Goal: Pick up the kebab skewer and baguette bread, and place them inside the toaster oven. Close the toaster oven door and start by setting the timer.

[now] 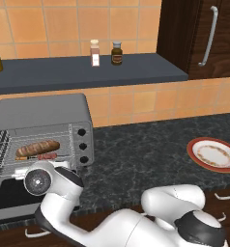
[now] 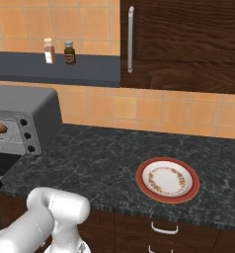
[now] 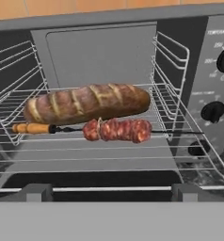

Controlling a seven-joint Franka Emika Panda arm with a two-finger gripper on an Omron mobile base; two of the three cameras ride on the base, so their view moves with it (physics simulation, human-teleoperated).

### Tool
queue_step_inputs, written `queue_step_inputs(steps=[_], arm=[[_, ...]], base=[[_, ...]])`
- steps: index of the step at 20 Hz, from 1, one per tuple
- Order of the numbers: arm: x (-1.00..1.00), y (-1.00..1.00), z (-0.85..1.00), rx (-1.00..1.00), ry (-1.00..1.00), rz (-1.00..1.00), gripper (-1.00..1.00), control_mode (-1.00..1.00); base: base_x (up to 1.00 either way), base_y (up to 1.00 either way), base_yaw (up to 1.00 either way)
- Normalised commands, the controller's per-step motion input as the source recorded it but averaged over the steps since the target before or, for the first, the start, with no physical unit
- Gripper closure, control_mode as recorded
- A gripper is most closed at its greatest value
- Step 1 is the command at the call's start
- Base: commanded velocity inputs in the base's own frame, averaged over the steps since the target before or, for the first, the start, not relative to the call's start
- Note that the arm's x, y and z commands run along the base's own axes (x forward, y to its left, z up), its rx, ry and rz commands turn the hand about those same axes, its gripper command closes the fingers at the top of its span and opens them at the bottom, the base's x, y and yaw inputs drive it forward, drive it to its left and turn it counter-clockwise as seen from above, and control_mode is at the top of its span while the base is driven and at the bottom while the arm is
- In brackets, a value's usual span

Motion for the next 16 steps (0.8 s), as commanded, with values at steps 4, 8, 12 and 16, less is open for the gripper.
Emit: queue_step_inputs(steps=[4,8,12,16], arm=[[0.14,0.00,-0.14,0.00,-0.04,0.00,-1.00,-1.00],[0.02,0.00,-0.28,0.00,-0.04,0.00,-1.00,-1.00],[0.02,0.00,-0.14,0.00,-0.02,0.00,-1.00,-1.00],[0.08,0.00,-0.01,0.00,-0.03,0.00,-1.00,-1.00]], base=[[0.00,0.00,0.00],[0.00,0.00,0.00],[0.00,0.00,0.00],[0.00,0.00,0.00]])
